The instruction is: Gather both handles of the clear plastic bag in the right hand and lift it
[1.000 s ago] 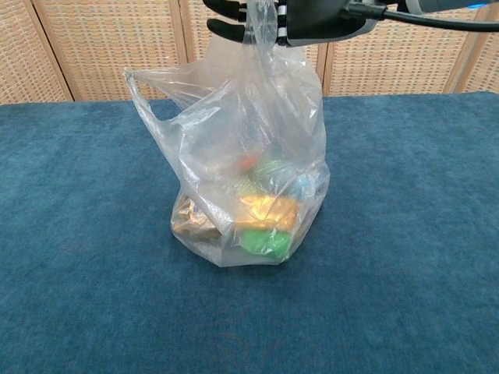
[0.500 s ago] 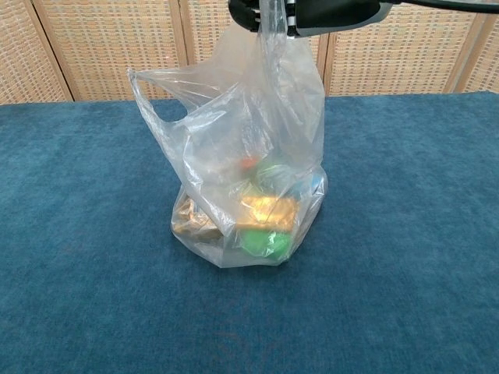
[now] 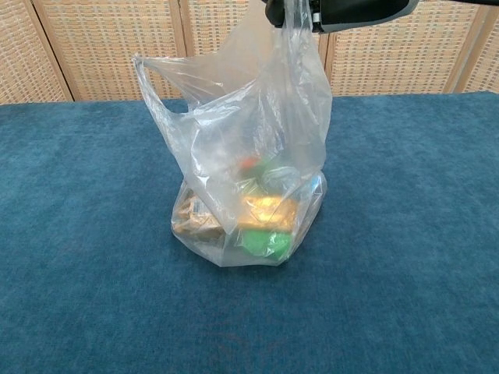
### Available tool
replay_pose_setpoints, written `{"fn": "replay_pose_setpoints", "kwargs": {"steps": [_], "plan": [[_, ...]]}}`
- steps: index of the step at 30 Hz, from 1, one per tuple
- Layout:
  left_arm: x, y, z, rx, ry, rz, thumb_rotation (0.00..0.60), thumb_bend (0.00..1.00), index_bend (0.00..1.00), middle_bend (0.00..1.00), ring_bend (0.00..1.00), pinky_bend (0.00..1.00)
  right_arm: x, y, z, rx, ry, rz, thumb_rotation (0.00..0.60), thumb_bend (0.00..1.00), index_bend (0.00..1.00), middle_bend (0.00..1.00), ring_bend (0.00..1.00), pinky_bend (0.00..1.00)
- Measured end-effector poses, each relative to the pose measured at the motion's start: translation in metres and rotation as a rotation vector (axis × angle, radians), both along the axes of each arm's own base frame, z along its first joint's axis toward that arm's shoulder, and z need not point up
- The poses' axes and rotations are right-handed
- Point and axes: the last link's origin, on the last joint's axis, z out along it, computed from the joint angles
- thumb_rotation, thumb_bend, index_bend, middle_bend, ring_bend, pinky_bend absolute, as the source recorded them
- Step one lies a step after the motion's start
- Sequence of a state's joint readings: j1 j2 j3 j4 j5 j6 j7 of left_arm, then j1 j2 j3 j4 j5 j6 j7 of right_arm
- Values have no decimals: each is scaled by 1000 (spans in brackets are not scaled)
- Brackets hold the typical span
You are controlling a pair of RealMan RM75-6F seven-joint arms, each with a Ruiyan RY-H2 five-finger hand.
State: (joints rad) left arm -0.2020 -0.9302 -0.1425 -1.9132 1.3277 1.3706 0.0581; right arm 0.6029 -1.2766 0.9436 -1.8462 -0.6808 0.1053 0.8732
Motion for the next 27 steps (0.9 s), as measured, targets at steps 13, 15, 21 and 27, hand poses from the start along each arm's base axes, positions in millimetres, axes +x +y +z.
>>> {"fn": "replay_pose_setpoints", "kwargs": {"steps": [13,15,21,27], "plan": [[33,82,-5,-4,171,-301,600,198,0,0,0,0,-5,2,4,-5,29,15,600,271,595,680,517,591],[34,95,-8,5,193,-338,600,219,0,0,0,0,-5,2,4,-7,37,19,600,277,595,680,517,591],[43,138,-27,12,257,-460,600,259,0,0,0,0,-7,1,6,-11,37,11,600,284,595,680,517,591],[55,168,-63,-27,326,-546,600,270,22,0,0,0,-9,-4,6,-18,36,-1,600,303,595,680,517,591]]}}
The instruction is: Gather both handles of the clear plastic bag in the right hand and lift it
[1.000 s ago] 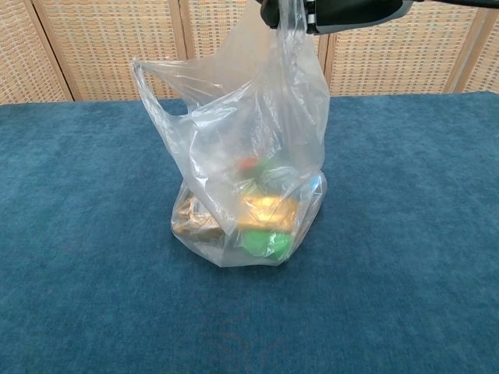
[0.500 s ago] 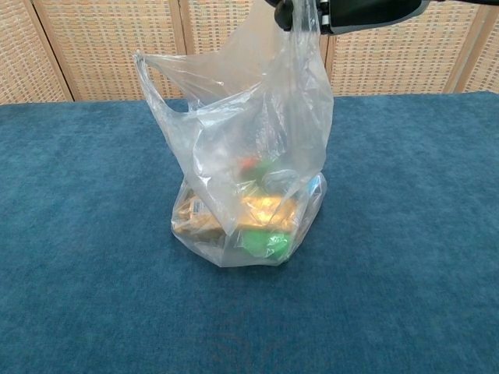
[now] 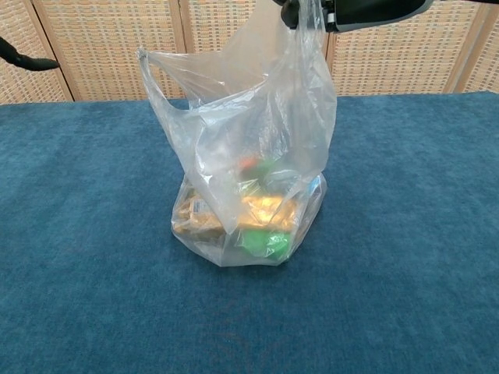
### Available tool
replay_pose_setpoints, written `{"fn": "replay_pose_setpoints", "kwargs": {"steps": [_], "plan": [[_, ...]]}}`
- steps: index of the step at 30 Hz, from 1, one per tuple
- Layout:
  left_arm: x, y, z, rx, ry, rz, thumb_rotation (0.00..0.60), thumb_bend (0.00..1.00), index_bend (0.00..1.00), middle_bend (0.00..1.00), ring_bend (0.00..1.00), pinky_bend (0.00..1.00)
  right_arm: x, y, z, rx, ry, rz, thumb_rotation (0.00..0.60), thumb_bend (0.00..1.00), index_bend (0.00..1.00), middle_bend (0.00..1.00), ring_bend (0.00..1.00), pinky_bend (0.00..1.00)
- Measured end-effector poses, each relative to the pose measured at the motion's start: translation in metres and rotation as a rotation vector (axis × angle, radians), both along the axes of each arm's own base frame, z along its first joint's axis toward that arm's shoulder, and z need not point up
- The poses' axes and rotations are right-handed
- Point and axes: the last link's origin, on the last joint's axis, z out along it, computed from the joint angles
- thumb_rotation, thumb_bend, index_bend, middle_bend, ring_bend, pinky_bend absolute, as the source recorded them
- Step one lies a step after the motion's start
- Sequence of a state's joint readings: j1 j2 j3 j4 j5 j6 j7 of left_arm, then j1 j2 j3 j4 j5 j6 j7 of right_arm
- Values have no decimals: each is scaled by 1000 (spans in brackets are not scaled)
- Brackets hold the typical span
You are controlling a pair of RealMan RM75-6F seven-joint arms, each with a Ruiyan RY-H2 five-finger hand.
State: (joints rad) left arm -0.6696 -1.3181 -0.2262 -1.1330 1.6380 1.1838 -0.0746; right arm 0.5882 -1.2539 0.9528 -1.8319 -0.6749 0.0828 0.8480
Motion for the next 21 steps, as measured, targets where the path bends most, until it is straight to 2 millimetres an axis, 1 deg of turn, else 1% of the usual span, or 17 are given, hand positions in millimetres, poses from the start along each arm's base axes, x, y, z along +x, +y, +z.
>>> {"fn": "replay_pose_setpoints", "kwargs": {"steps": [5,11,14,17,19,21], "plan": [[9,15,-28,-1,39,-57,600,270,65,0,0,0,-2,-2,1,-3,3,-4,600,308,595,680,517,591],[22,26,-57,-9,68,-112,600,280,107,0,0,0,-3,-3,1,-9,12,-6,600,318,595,680,517,591],[28,29,-67,-1,81,-146,600,283,176,0,0,0,-3,-3,1,-11,15,-4,600,322,595,680,517,591],[35,31,-76,1,77,-176,600,290,222,0,0,0,-3,-3,0,-10,19,-2,600,332,595,680,517,591],[40,33,-81,-2,65,-190,600,295,274,0,0,0,-3,-3,-1,-10,23,1,600,333,595,680,517,591],[46,34,-87,-7,46,-207,600,305,366,0,0,0,-2,-2,-1,-10,24,3,600,335,595,680,517,591]]}}
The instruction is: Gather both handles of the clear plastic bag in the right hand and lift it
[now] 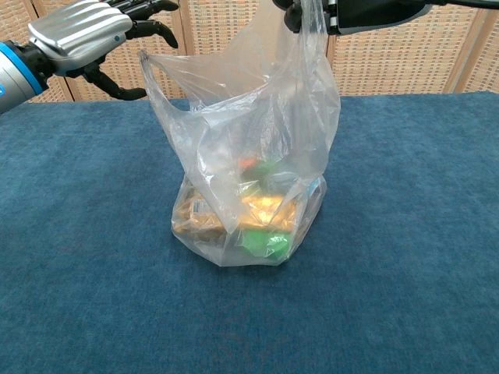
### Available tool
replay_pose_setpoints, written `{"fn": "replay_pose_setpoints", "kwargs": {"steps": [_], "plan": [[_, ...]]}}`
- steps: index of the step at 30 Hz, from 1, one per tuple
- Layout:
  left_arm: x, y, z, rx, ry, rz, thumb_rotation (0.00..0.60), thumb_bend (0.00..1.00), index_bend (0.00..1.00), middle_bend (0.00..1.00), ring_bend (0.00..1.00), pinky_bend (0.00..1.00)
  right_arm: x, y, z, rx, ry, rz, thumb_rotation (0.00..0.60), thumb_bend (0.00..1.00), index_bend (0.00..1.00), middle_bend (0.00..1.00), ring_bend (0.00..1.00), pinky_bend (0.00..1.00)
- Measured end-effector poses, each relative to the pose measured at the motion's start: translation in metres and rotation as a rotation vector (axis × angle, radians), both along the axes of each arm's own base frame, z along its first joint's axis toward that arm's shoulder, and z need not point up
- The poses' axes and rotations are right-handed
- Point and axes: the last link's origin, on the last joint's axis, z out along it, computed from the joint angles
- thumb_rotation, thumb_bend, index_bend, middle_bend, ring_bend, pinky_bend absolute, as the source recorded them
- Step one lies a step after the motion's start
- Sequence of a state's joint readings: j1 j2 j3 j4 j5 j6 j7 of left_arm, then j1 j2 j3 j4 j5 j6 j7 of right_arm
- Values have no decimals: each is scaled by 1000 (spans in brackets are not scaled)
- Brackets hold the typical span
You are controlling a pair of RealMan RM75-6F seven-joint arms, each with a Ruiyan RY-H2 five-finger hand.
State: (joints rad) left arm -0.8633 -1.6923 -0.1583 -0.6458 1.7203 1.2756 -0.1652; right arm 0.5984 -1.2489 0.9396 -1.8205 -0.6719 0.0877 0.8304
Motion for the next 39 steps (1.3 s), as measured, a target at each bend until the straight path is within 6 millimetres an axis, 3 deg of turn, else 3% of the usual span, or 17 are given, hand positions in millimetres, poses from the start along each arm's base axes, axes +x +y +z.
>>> {"fn": "replay_pose_setpoints", "kwargs": {"steps": [12,18,32,39], "plan": [[32,7,-25,26,-66,-55,600,530,681,0,0,3,-4,2,2,0,4,-6,600,338,595,680,517,591],[43,5,-14,87,-114,-129,600,531,696,0,0,15,-9,1,3,-2,8,-15,600,339,595,680,517,591],[59,-6,39,205,-131,-362,600,525,693,0,0,16,-11,3,-5,3,17,-18,600,339,595,680,514,591],[72,-16,42,195,-140,-413,600,520,679,0,0,18,-8,2,-13,-9,26,-22,600,338,594,680,507,591]]}}
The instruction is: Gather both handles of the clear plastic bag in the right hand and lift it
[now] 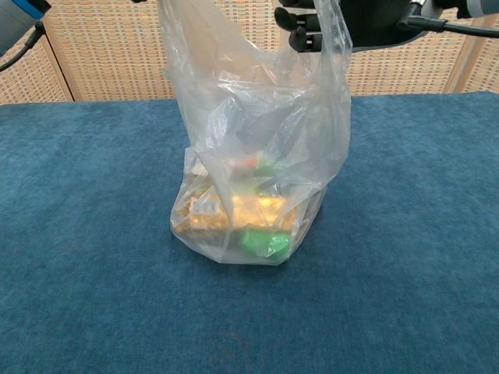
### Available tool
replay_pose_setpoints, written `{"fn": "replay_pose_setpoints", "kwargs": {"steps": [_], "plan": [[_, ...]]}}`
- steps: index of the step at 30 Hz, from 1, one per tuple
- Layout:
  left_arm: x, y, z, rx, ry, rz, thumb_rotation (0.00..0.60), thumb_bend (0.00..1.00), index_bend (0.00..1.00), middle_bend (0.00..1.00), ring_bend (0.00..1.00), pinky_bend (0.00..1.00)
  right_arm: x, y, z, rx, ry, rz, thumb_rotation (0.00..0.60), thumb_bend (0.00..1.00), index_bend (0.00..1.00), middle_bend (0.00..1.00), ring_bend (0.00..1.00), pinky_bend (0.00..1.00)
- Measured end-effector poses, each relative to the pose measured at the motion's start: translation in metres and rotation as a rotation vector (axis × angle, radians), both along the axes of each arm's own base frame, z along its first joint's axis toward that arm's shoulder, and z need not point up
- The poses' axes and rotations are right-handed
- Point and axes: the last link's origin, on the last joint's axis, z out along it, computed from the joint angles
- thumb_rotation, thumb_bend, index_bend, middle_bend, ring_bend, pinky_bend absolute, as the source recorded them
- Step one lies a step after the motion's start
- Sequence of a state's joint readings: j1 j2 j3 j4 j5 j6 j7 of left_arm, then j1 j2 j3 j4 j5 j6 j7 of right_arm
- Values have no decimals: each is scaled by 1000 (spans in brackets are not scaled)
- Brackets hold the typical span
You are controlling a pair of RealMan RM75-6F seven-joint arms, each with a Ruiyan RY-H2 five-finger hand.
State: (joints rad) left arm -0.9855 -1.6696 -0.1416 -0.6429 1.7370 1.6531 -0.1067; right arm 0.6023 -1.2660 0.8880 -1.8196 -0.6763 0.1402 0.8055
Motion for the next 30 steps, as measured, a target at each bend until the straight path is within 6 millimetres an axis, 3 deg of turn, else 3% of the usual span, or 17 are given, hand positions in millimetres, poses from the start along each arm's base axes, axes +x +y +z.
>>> {"fn": "replay_pose_setpoints", "kwargs": {"steps": [9,14,30], "plan": [[22,-9,-2,-17,-14,-40,600,515,665,0,0,22,10,5,-6,0,0,12,600,325,577,679,476,511],[35,-14,-2,-31,-25,-52,600,506,662,0,0,22,13,6,-13,-4,14,7,600,313,569,640,406,369],[59,-22,-2,-38,-30,-63,600,500,649,0,0,28,16,3,-27,-3,7,-48,600,309,500,527,251,282]]}}
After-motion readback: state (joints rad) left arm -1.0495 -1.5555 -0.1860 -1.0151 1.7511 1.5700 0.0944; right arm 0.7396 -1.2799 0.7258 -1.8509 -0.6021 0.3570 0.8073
